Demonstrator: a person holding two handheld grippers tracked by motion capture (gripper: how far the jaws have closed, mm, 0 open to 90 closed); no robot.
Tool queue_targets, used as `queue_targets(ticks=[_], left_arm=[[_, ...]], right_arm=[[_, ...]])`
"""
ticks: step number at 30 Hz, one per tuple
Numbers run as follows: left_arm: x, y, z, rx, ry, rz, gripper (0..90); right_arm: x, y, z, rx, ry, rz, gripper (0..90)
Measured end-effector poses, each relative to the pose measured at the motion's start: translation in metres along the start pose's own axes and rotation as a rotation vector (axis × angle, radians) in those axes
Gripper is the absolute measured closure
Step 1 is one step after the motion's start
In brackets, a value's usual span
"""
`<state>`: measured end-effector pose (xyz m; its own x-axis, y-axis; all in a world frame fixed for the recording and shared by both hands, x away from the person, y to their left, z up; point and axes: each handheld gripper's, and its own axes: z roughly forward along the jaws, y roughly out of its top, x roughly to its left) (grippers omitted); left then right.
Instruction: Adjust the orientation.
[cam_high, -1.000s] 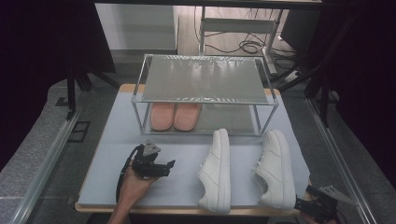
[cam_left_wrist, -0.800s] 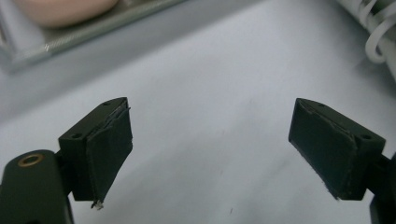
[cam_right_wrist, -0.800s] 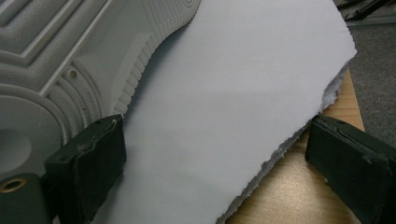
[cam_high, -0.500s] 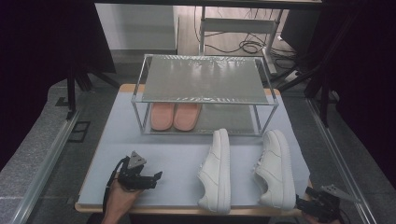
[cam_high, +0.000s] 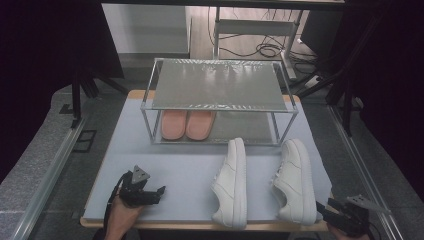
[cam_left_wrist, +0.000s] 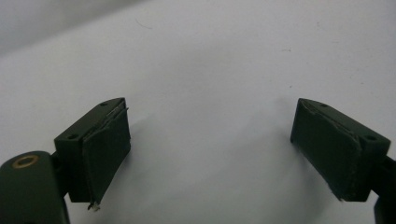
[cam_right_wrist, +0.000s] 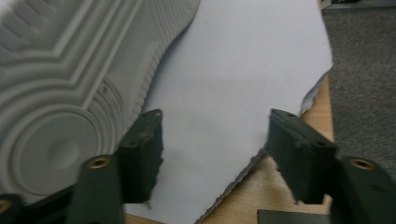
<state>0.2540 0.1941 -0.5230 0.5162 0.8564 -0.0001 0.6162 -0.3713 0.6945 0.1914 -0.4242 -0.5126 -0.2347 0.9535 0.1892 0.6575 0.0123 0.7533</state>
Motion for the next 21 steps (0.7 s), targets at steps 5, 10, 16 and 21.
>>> queue_targets(ticks=[5,10,16,21], left_arm=[[0.003,-0.001,0.001,0.0,-0.015,-0.018,12.2],[0.003,-0.001,0.001,-0.002,-0.015,-0.019,12.3],[0.003,-0.001,0.001,-0.003,-0.015,-0.019,12.3],[0.002,-0.001,0.001,-0.004,-0.014,-0.02,12.4]], right_arm=[[-0.001,0.013,-0.01,0.009,0.019,0.001,54.8],[0.003,0.032,-0.026,-0.001,0.051,-0.025,69.8],[0.016,0.051,-0.036,-0.006,0.085,-0.082,78.3],[0.032,0.068,-0.037,0.01,0.108,-0.126,87.3]])
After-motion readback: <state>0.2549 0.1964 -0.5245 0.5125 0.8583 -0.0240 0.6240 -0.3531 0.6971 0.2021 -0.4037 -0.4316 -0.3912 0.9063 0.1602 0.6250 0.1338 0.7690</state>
